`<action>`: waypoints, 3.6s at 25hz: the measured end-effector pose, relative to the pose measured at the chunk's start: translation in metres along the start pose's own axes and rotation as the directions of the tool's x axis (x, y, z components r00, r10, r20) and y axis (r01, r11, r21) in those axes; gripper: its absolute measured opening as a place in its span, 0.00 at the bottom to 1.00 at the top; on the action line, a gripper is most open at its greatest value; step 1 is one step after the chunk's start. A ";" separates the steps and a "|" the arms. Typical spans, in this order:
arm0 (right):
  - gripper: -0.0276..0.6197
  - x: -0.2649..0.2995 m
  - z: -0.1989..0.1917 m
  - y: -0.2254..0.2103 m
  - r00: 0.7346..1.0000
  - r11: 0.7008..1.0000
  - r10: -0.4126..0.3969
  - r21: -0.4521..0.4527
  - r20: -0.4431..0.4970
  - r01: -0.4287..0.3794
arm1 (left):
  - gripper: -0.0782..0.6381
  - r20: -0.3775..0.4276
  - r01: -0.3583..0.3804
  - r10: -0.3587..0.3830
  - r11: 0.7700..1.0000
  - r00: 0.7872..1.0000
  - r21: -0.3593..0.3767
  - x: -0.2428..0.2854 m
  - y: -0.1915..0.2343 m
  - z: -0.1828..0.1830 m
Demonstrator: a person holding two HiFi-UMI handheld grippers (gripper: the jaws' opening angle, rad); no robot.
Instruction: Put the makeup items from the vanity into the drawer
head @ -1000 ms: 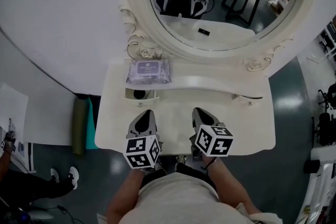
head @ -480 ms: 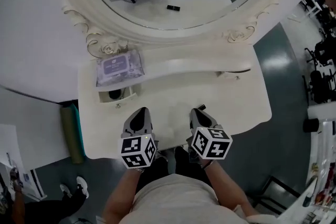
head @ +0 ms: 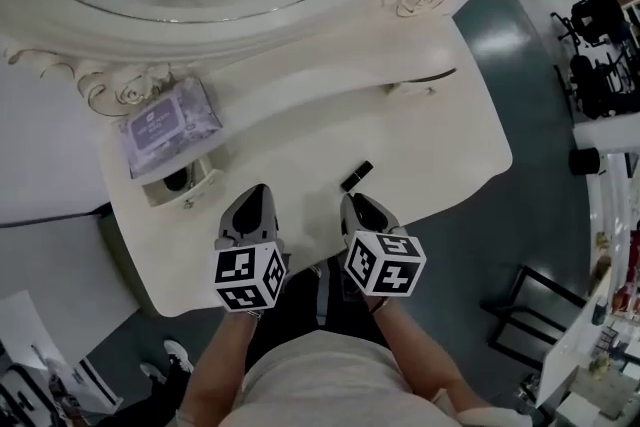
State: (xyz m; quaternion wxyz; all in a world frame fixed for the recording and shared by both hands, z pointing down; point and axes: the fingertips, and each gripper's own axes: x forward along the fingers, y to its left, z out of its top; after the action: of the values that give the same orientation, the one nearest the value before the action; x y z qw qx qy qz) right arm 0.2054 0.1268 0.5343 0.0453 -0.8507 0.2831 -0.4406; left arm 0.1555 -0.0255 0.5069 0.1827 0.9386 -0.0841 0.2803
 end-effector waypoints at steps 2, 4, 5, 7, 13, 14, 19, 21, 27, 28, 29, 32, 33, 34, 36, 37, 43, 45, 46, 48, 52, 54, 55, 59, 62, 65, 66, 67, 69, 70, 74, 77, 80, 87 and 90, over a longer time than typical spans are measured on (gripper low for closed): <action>0.17 0.004 -0.005 0.000 1.000 1.000 -0.012 0.013 -0.007 0.012 | 0.11 -0.014 0.007 -0.007 1.000 1.000 0.015 0.000 0.000 -0.004; 0.20 0.007 -0.010 -0.001 0.999 0.999 -0.029 0.020 -0.014 0.030 | 0.11 -0.026 0.012 -0.011 1.000 1.000 0.026 -0.001 0.001 -0.009; 0.21 0.008 -0.011 -0.001 0.999 0.999 -0.038 0.023 -0.017 0.039 | 0.11 -0.031 0.014 -0.014 1.000 0.999 0.026 -0.002 0.002 -0.011; 0.23 0.011 -0.012 -0.001 0.998 0.998 -0.051 0.027 -0.021 0.052 | 0.11 -0.037 0.017 -0.017 1.000 0.999 0.021 -0.005 0.005 -0.014; 0.27 0.019 -0.013 -0.002 0.995 0.994 -0.092 0.055 -0.030 0.093 | 0.11 -0.038 0.016 -0.014 0.999 0.999 0.033 -0.011 0.014 -0.017; 0.28 0.021 -0.013 -0.004 0.994 0.992 -0.105 0.061 -0.028 0.107 | 0.11 -0.039 0.017 -0.016 0.999 0.999 0.032 -0.011 0.015 -0.018; 0.30 0.028 -0.011 -0.009 0.988 0.985 -0.153 0.073 -0.030 0.155 | 0.11 -0.059 0.022 -0.021 1.000 0.998 0.018 -0.007 0.022 -0.024; 0.30 0.031 -0.010 -0.012 0.985 0.982 -0.171 0.079 -0.034 0.173 | 0.11 -0.062 0.026 -0.025 1.000 0.998 0.016 -0.004 0.023 -0.024; 0.31 0.039 -0.009 -0.020 0.977 0.974 -0.200 0.096 -0.068 0.206 | 0.11 -0.057 0.031 -0.030 0.999 0.998 0.019 0.003 0.024 -0.019; 0.31 0.041 -0.010 -0.020 0.976 0.973 -0.202 0.096 -0.076 0.209 | 0.11 -0.056 0.028 -0.027 0.999 0.998 0.018 0.004 0.025 -0.018; 0.31 0.042 -0.010 -0.021 0.975 0.972 -0.205 0.096 -0.084 0.213 | 0.11 -0.055 0.026 -0.025 1.000 0.998 0.015 0.004 0.025 -0.018; 0.31 0.045 -0.012 -0.024 0.971 0.969 -0.215 0.097 -0.107 0.226 | 0.11 -0.058 0.022 -0.021 1.000 0.998 0.008 0.006 0.025 -0.019; 0.31 0.046 -0.013 -0.024 0.969 0.969 -0.219 0.092 -0.113 0.230 | 0.11 -0.059 0.021 -0.021 1.000 0.998 0.006 0.006 0.025 -0.020; 0.31 0.046 -0.013 -0.025 0.967 0.969 -0.223 0.083 -0.118 0.234 | 0.11 -0.060 0.021 -0.020 1.000 0.998 0.005 0.007 0.024 -0.020; 0.28 0.046 -0.013 -0.025 0.965 0.968 -0.233 0.063 -0.124 0.242 | 0.11 -0.060 0.020 -0.020 1.000 0.998 0.003 0.008 0.023 -0.020; 0.27 0.046 -0.013 -0.026 0.964 0.968 -0.236 0.058 -0.125 0.244 | 0.11 -0.060 0.020 -0.020 1.000 0.998 0.003 0.008 0.022 -0.020; 0.23 0.044 -0.014 -0.028 0.967 0.974 -0.223 0.019 -0.121 0.227 | 0.11 -0.057 0.019 -0.019 1.000 0.998 0.002 0.010 0.015 -0.021; 0.21 0.044 -0.014 -0.029 0.971 0.977 -0.207 0.021 -0.120 0.211 | 0.11 -0.057 0.016 -0.016 1.000 0.998 -0.001 0.010 0.013 -0.022; 0.21 0.043 -0.013 -0.029 0.973 0.979 -0.197 0.023 -0.118 0.201 | 0.11 -0.056 0.013 -0.013 1.000 0.998 -0.002 0.010 0.012 -0.022; 0.20 0.041 -0.011 -0.029 0.978 0.983 -0.176 0.025 -0.108 0.180 | 0.11 -0.055 0.008 -0.008 1.000 0.998 -0.005 0.009 0.011 -0.024; 0.20 0.034 -0.004 -0.021 0.988 0.991 -0.136 -0.003 -0.078 0.137 | 0.11 -0.045 -0.008 0.007 1.000 0.999 -0.018 0.006 0.008 -0.023; 0.20 0.031 -0.001 -0.017 0.991 0.993 -0.114 -0.017 -0.070 0.113 | 0.11 -0.034 -0.018 0.017 0.999 0.999 -0.028 0.003 0.007 -0.022; 0.20 0.029 0.001 -0.015 0.992 0.995 -0.103 -0.022 -0.068 0.102 | 0.11 -0.026 -0.025 0.024 0.999 0.999 -0.033 0.001 0.007 -0.021; 0.20 0.023 0.007 -0.007 0.996 0.997 -0.067 -0.051 -0.062 0.064 | 0.11 0.006 -0.062 0.063 0.996 0.998 -0.060 -0.009 0.011 -0.016; 0.20 0.017 0.011 -0.001 0.997 0.996 -0.043 -0.078 -0.059 0.039 | 0.11 0.028 -0.092 0.095 0.992 0.995 -0.084 -0.018 0.015 -0.014; 0.20 0.013 0.016 0.005 0.998 0.994 -0.020 -0.110 -0.057 0.013 | 0.11 0.051 -0.120 0.126 0.987 0.991 -0.109 -0.028 0.017 -0.013; 0.20 0.012 0.017 0.008 0.998 0.993 -0.012 -0.120 -0.057 0.005 | 0.11 0.058 -0.129 0.136 0.985 0.989 -0.117 -0.031 0.017 -0.012; 0.20 0.011 0.019 0.010 0.998 0.992 -0.005 -0.130 -0.058 -0.003 | 0.11 0.064 -0.137 0.146 0.983 0.987 -0.125 -0.035 0.018 -0.012; 0.20 0.008 0.023 0.017 0.998 0.988 0.014 -0.150 -0.056 -0.022 | 0.11 0.077 -0.155 0.166 0.978 0.983 -0.140 -0.041 0.020 -0.010; 0.20 0.008 0.025 0.021 0.998 0.986 0.024 -0.162 -0.054 -0.033 | 0.11 0.084 -0.164 0.177 0.975 0.981 -0.147 -0.043 0.021 -0.009; 0.20 0.006 0.033 0.035 0.997 0.976 0.066 -0.206 -0.050 -0.075 | 0.11 0.116 -0.205 0.226 0.964 0.967 -0.170 -0.054 0.029 -0.001; 0.20 0.005 0.034 0.046 0.994 0.966 0.099 -0.233 -0.055 -0.109 | 0.11 0.142 -0.235 0.262 0.954 0.954 -0.184 -0.064 0.035 0.006; 0.20 0.004 0.034 0.058 0.989 0.955 0.132 -0.258 -0.066 -0.145 | 0.11 0.159 -0.262 0.294 0.945 0.942 -0.197 -0.074 0.039 0.009; 0.20 0.007 0.032 0.094 0.971 0.915 0.220 -0.323 -0.098 -0.240 | 0.11 0.180 -0.337 0.381 0.912 0.907 -0.235 -0.100 0.056 0.008; 0.20 0.008 0.030 0.109 0.961 0.895 0.251 -0.349 -0.117 -0.276 | 0.11 0.184 -0.364 0.415 0.896 0.891 -0.254 -0.111 0.063 0.006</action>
State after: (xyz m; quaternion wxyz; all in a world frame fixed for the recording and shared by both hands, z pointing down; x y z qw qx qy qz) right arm 0.1836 0.0263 0.4860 -0.0626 -0.7824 0.4734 -0.3998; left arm 0.0506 -0.0793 0.4588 0.2108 0.9036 -0.3219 0.1885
